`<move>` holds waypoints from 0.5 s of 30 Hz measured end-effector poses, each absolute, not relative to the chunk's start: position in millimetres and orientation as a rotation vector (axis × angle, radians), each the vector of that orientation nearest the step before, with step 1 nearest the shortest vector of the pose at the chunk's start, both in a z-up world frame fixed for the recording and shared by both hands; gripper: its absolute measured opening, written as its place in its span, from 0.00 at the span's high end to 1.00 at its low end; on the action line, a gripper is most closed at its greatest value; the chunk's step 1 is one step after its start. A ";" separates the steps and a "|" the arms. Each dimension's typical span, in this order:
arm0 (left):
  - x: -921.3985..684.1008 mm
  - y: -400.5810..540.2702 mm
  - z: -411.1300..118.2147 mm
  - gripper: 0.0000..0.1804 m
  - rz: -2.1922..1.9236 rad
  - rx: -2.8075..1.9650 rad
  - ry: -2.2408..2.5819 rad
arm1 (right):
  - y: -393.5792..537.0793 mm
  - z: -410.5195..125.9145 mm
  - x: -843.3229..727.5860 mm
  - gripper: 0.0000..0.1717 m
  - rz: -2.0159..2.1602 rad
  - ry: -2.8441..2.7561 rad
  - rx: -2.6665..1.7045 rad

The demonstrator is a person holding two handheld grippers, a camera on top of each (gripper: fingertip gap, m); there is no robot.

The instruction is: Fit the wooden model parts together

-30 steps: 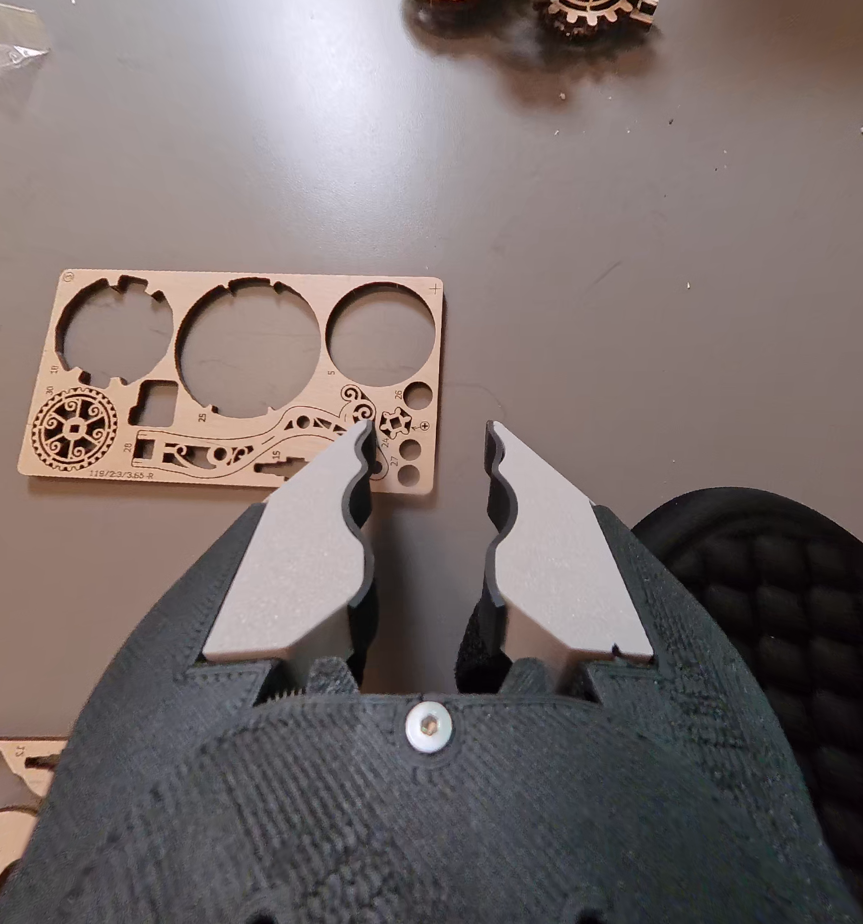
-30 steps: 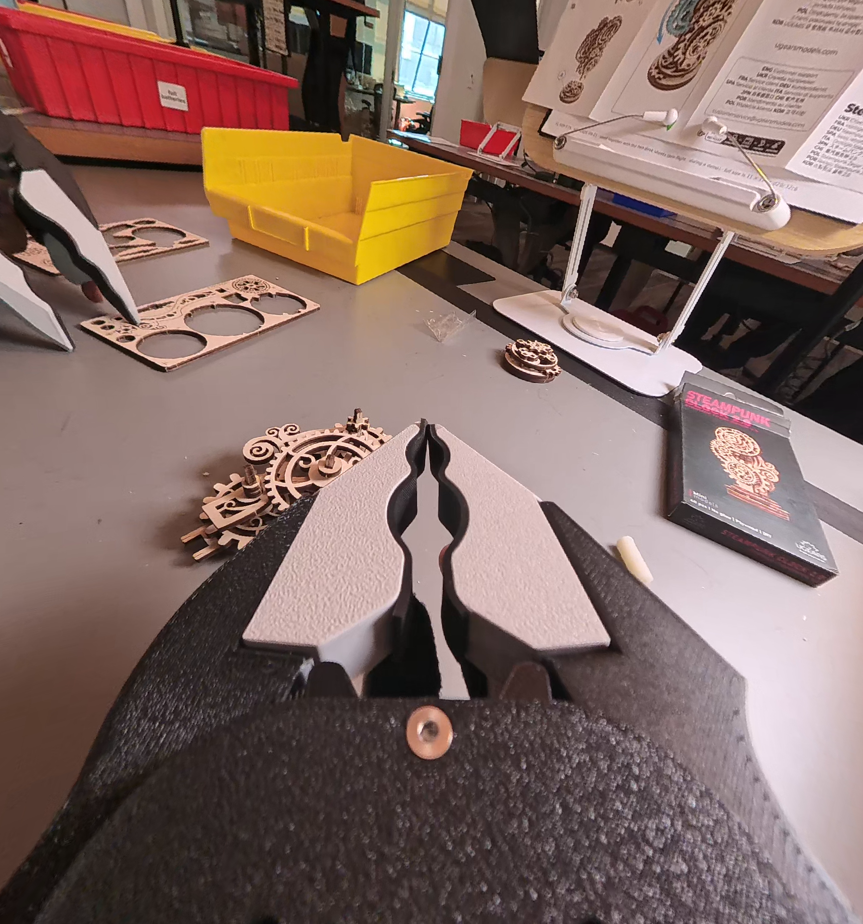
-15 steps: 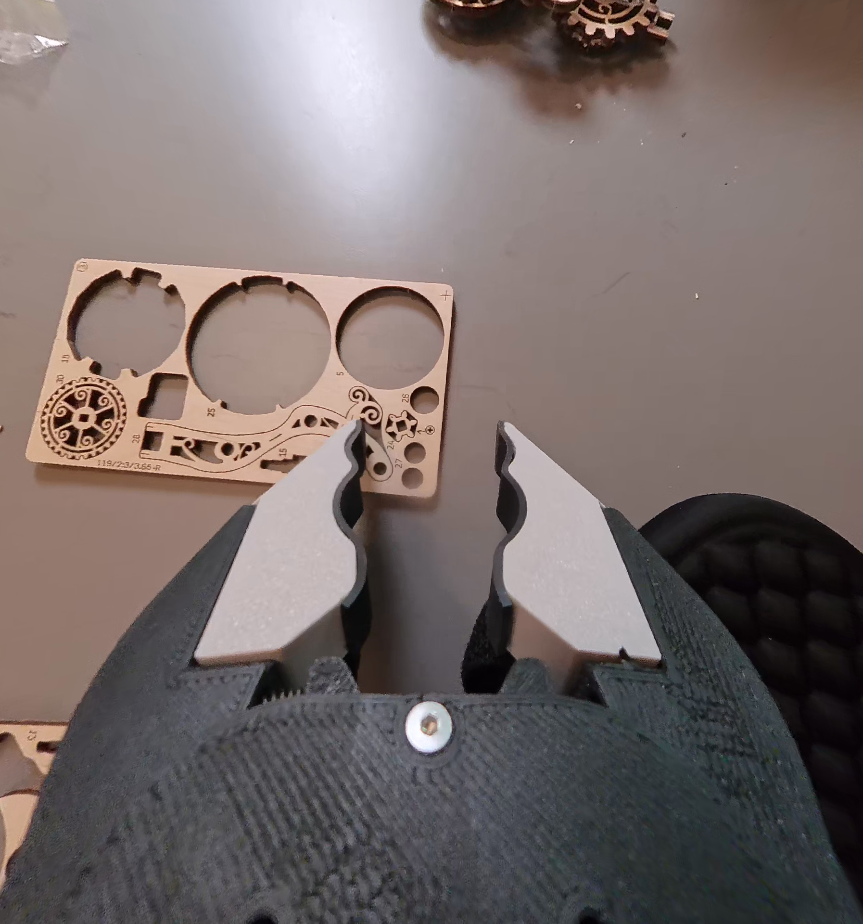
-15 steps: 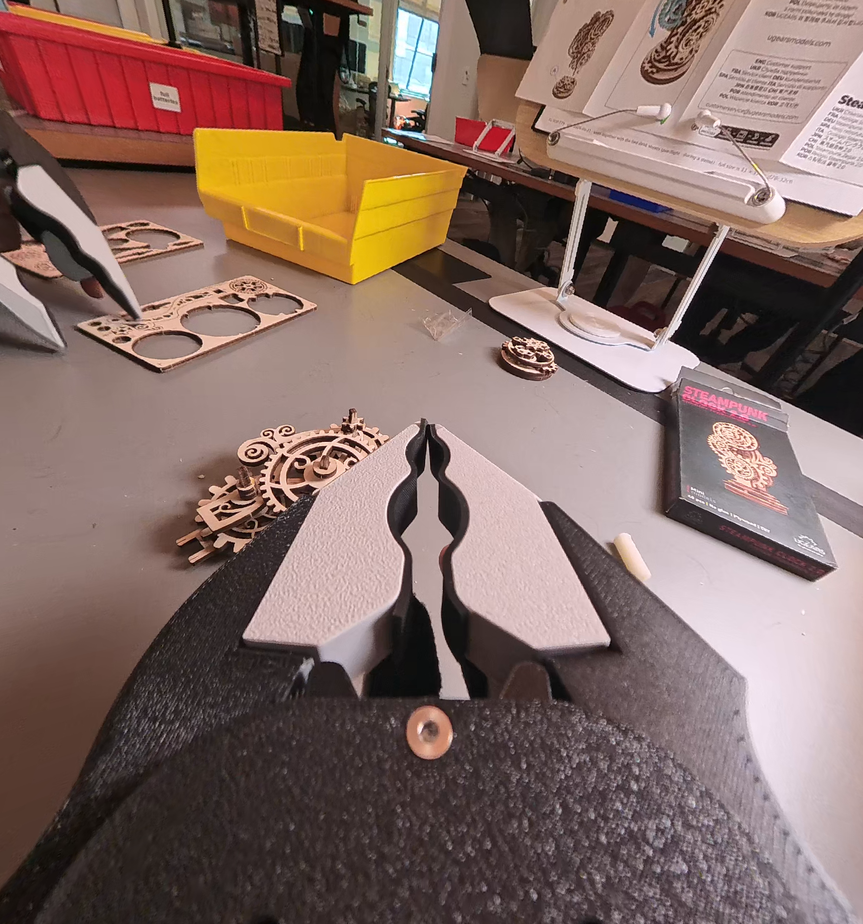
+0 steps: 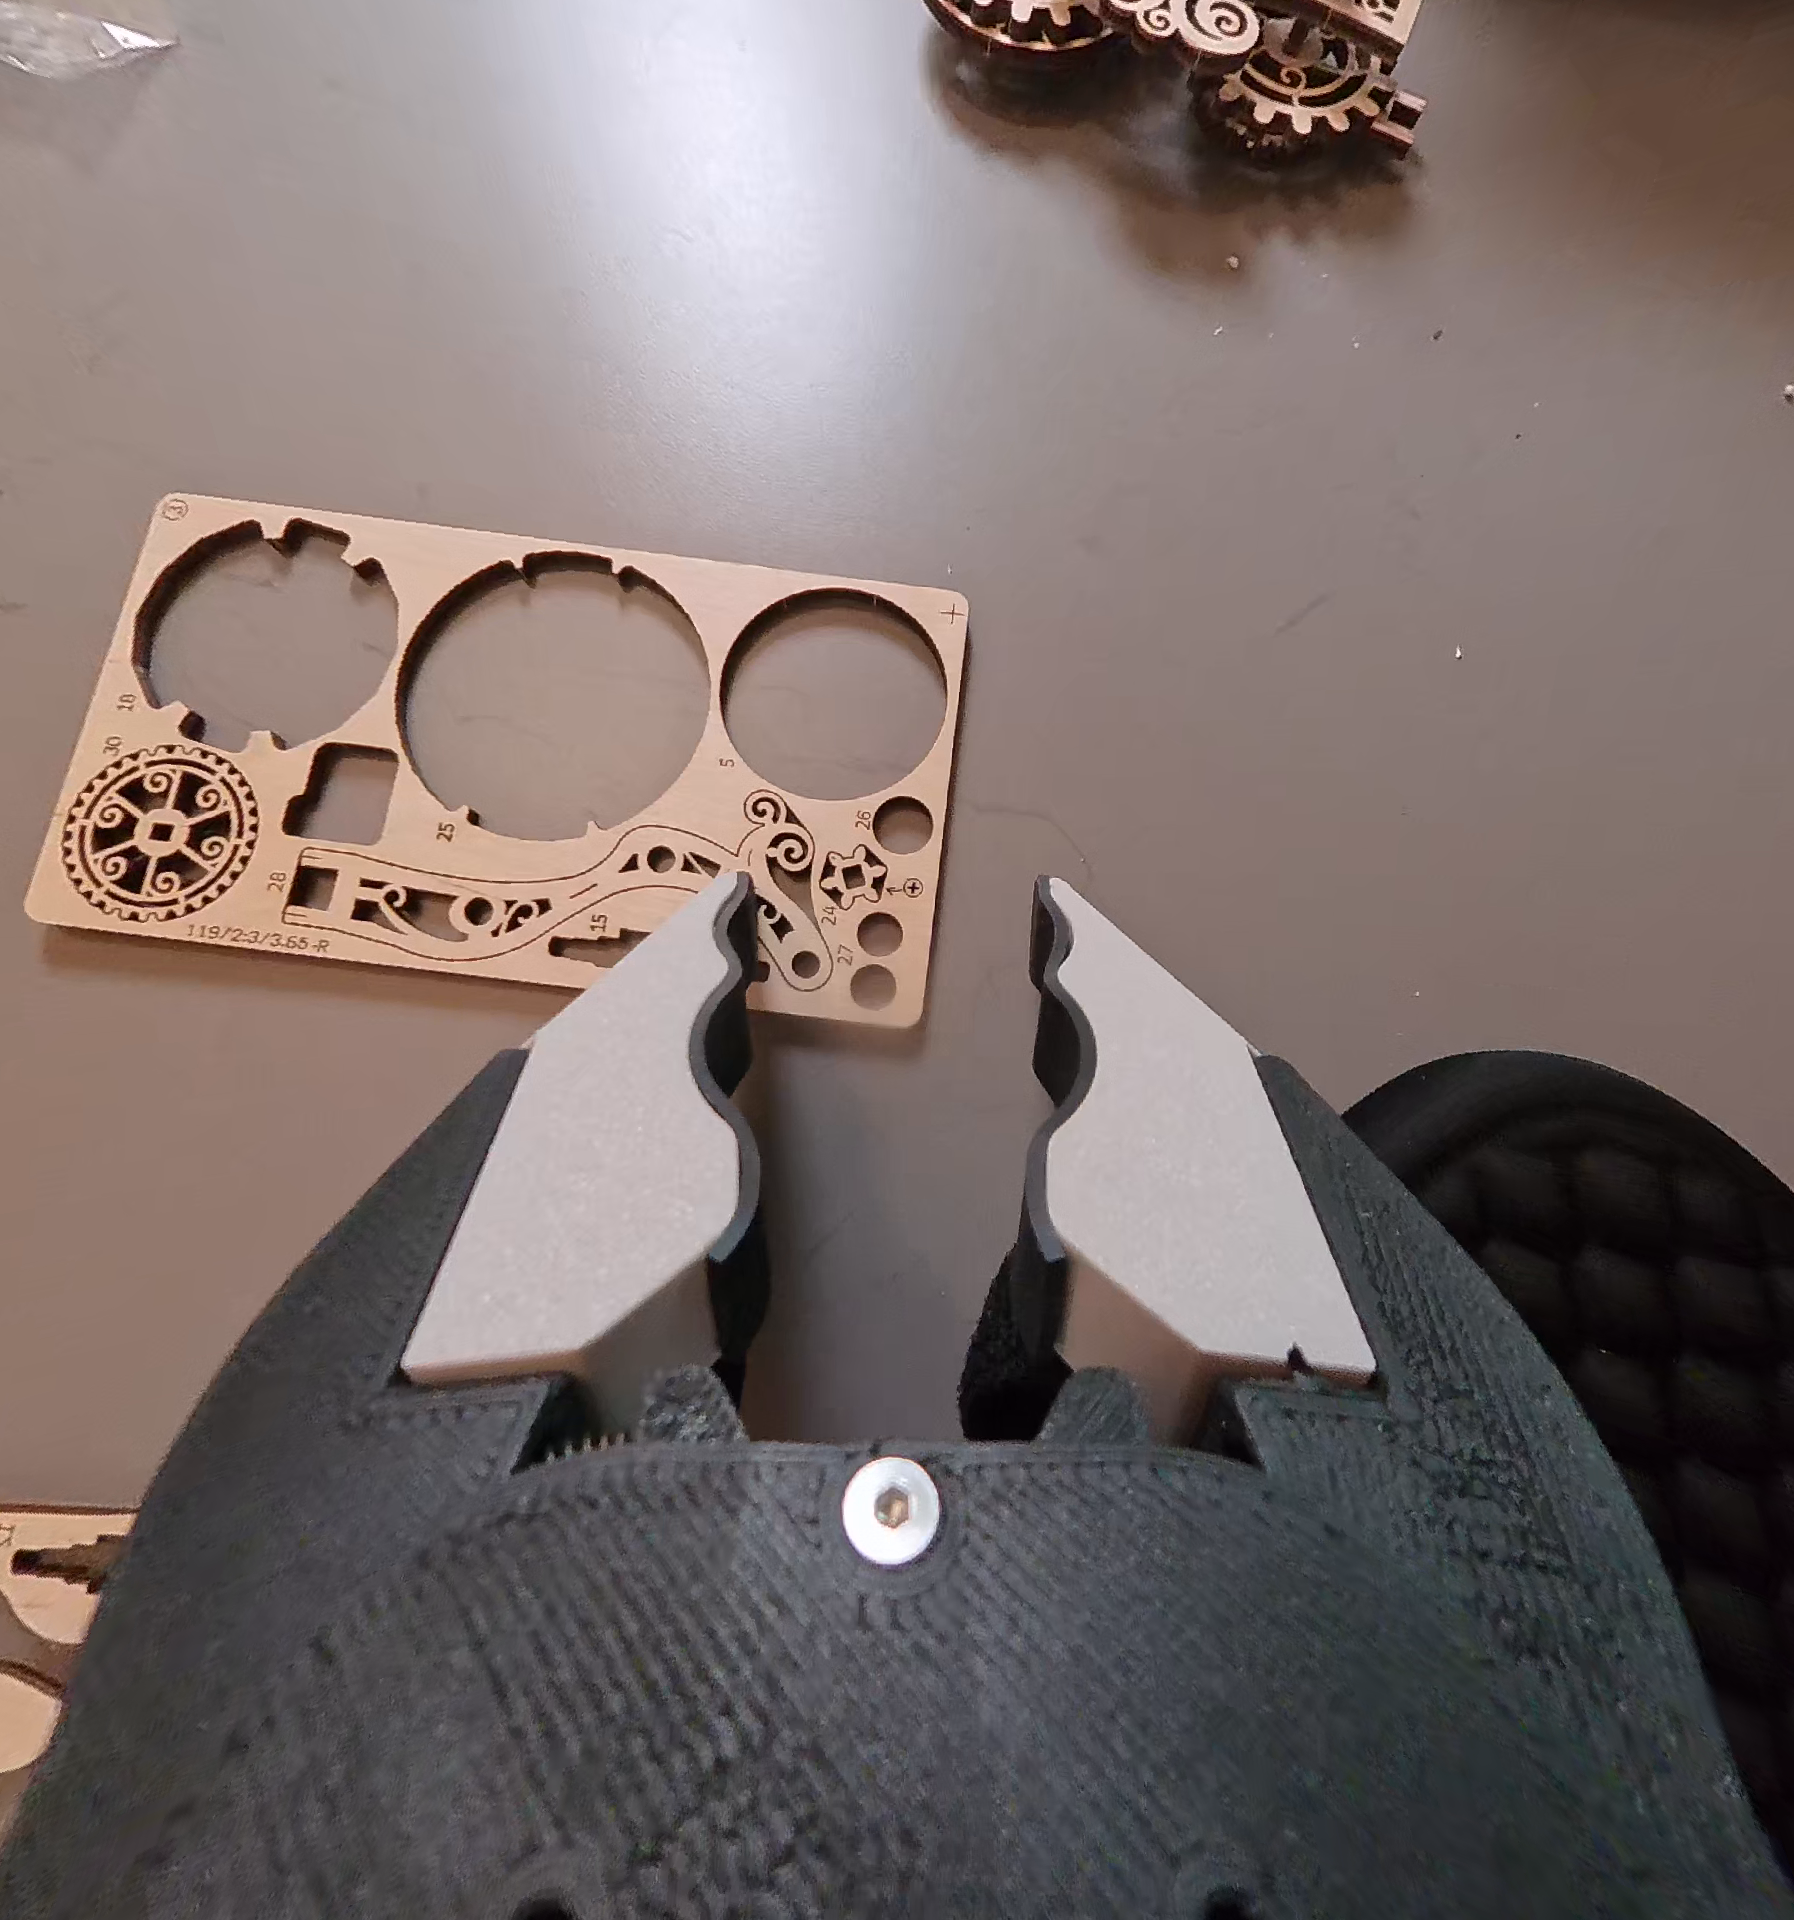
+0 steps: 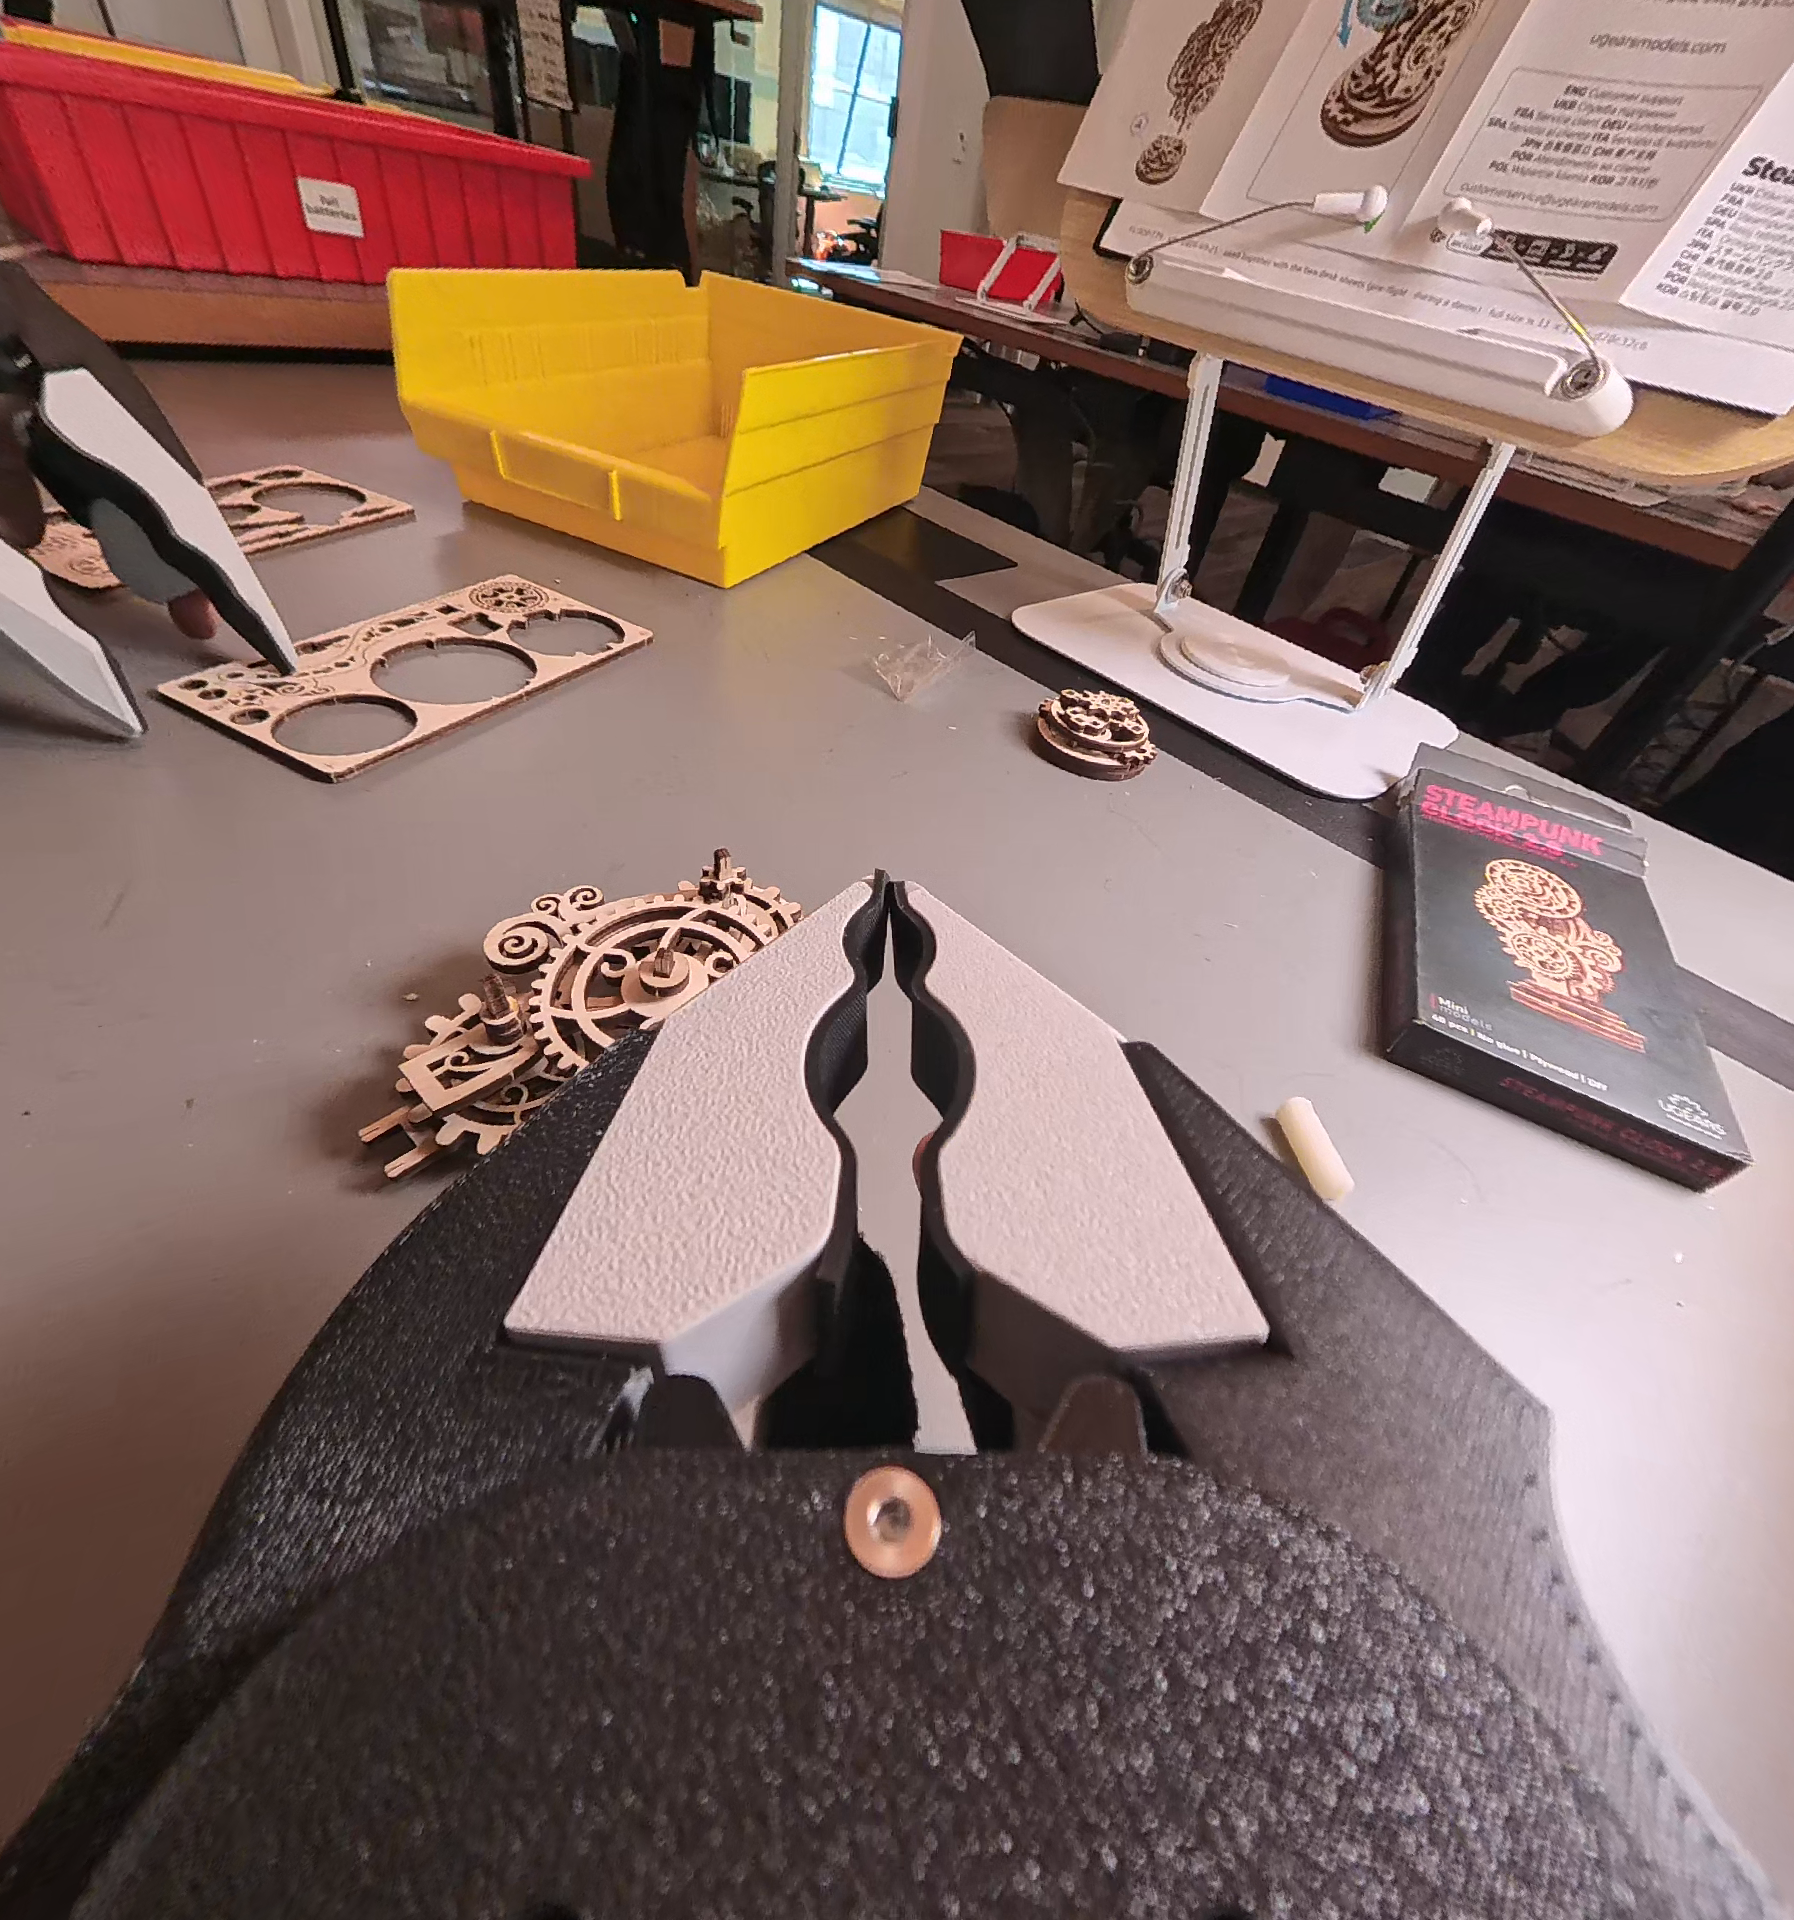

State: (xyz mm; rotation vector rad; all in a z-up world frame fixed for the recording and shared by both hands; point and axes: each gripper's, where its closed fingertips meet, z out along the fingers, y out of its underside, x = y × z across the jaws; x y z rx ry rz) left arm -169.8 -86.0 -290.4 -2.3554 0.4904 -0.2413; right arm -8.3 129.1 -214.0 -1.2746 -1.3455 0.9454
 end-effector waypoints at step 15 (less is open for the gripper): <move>-169.9 -85.7 -290.4 0.72 -0.237 -2.340 0.493 | 129.9 -214.3 -8.2 1.00 0.949 -1.343 -1.283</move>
